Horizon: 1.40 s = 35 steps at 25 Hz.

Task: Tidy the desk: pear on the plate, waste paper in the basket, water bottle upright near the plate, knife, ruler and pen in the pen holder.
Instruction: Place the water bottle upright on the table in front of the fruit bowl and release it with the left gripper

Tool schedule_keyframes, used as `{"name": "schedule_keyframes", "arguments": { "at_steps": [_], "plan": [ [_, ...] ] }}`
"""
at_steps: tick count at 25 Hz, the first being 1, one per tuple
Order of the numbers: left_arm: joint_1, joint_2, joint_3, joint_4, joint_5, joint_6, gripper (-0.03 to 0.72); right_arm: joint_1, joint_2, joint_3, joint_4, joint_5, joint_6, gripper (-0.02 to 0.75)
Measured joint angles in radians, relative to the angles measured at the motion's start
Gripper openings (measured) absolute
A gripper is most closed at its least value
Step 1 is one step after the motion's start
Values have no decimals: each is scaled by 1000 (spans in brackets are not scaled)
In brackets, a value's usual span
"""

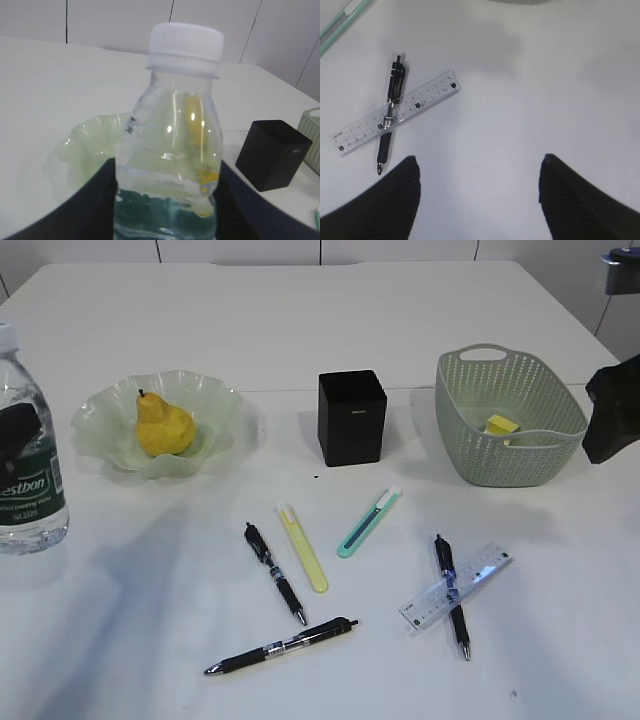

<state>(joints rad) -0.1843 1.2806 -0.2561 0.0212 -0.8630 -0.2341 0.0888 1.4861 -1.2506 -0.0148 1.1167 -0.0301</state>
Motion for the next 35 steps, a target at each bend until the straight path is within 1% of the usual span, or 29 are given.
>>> {"name": "schedule_keyframes", "arguments": {
  "at_steps": [4,6,8,12,14,21,28,35],
  "plan": [
    [0,119,0,6,-167,2,358,0,0,0,-6,-2,0,547],
    [0,191,-2,13,-209,4,358,0,0,0,-7,-2,0,547],
    [0,246,-4,36,-210,4,358,0,0,0,-7,-2,0,547],
    [0,331,-19,129,-210,4,358,0,0,0,-9,-2,0,547],
    [0,366,-37,168,-210,4,358,0,0,0,-10,-2,0,547],
    [0,497,-127,254,-219,4,358,0,0,0,-15,-2,0,547],
    [0,592,-223,278,-228,4,358,0,0,0,-19,-6,0,547],
    [0,680,-253,306,-334,6,358,0,0,0,-34,-8,0,547]
  ]
}}
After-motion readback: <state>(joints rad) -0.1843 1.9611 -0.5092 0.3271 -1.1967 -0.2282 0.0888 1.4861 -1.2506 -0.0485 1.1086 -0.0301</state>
